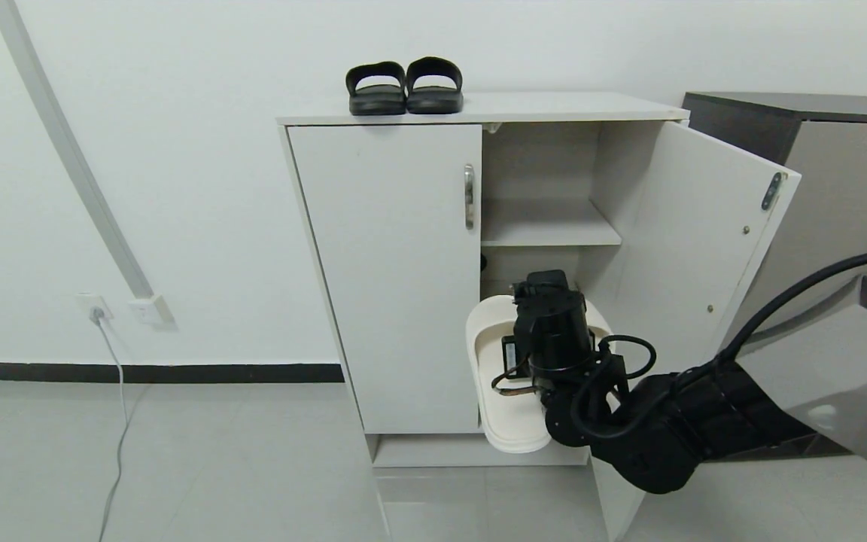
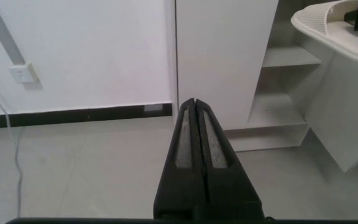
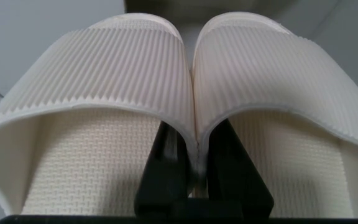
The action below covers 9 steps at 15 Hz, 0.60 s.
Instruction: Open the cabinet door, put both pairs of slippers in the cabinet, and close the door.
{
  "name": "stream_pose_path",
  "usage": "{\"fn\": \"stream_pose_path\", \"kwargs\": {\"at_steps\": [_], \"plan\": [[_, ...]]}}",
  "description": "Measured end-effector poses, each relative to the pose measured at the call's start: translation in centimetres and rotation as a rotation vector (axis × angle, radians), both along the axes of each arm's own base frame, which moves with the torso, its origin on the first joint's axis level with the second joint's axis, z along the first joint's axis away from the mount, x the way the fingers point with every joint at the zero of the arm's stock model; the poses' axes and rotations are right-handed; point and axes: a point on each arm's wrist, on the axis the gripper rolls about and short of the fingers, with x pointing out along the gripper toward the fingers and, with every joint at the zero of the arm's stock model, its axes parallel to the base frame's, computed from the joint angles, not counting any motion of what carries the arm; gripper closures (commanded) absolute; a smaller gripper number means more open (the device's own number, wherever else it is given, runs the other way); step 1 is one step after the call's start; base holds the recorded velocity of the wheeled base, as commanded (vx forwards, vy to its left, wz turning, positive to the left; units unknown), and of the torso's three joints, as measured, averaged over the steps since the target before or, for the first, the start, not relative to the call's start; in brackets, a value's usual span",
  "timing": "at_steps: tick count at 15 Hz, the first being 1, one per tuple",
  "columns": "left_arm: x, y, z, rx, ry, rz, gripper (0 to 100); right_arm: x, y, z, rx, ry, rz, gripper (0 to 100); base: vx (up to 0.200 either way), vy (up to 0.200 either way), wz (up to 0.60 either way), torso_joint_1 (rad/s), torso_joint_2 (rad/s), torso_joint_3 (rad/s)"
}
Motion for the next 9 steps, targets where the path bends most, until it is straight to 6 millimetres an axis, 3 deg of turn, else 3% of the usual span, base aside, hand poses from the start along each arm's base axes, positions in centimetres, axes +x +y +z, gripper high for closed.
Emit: {"fn": "stream_pose_path", "kwargs": {"at_steps": [5,9], "plan": [[0.0,0.0,0.0,-0.003,0.002,0.000,100,-0.1,0.1,0.1,0.001,-0.001,0.007,100,0.000,0.000,0.00,0.000,0.00,0.000],[0.0,0.0,0.0,-0.003,0.001,0.000,100,0.6,-1.0,-0.2,-0.011,0.010,-0.025,100,0.000,0.000,0.00,0.000,0.00,0.000]]}}
